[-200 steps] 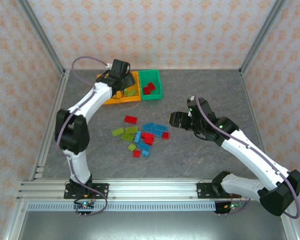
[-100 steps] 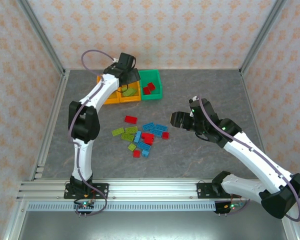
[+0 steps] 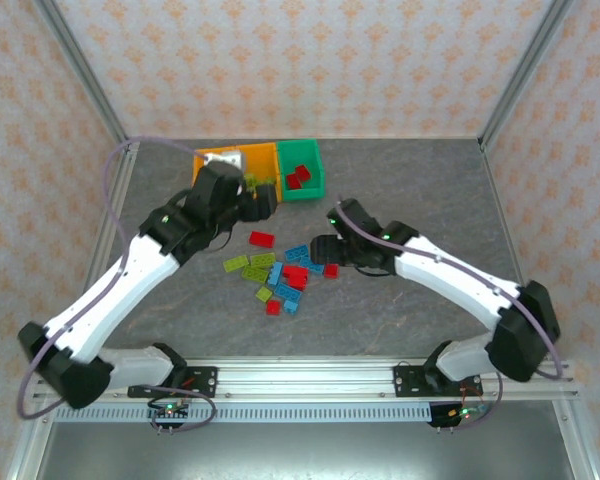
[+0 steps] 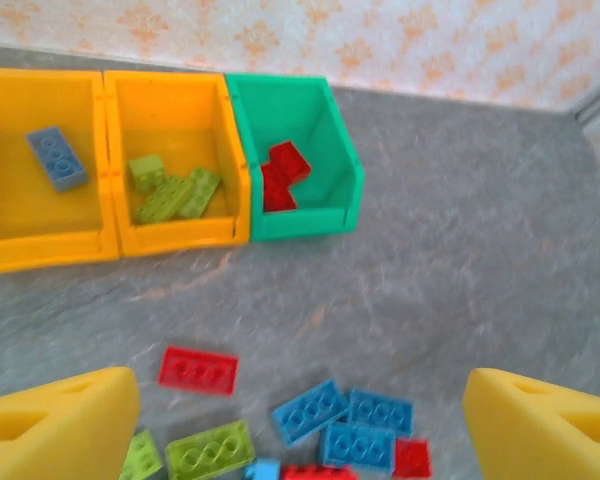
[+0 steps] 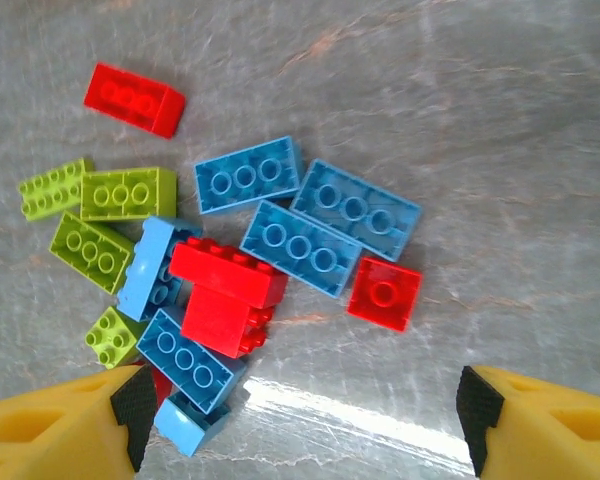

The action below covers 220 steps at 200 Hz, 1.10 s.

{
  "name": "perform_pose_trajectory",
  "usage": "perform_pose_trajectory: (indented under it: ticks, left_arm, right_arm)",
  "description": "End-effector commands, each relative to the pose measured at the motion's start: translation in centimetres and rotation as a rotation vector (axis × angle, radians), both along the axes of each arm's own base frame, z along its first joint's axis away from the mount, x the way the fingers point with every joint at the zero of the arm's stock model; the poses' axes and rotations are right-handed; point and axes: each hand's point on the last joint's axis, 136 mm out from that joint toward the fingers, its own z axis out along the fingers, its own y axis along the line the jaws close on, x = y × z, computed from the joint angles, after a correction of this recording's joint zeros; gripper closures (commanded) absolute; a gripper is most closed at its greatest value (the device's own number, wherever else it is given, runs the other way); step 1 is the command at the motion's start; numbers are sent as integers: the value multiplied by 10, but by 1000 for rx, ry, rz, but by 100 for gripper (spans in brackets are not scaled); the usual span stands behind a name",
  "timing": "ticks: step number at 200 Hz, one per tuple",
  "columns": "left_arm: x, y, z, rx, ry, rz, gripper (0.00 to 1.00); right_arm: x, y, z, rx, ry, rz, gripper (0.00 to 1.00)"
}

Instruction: Sort the legos into containers by color

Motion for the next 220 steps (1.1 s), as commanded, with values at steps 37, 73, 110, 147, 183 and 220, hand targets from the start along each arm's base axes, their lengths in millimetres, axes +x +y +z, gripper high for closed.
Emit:
perform_pose_trajectory:
  ticks: [37,73,110,147,183,220]
  left_arm:
    - [-81,44,-47,187,102,-141,6]
    - [-93,35,-56,161,139,-212,0]
    - [-94,38,-53,203,152,-227,0]
    - [-95,47,-54,277,151,-239,0]
    - [-93,49,-67,313,168,-237,0]
    - [-90,52,-68,338,169,-226,0]
  right_arm:
    - [39,47,-39,-211,-25,95,13]
    - [52,67,-71,-276,25,160,11]
    - [67,74,-94,-360,32,185,14]
    - [73,80,-115,-392,57,200,21]
    - [66,86,-134,-356,115,202,30]
    - [68,89,-129,-340,106,195,47]
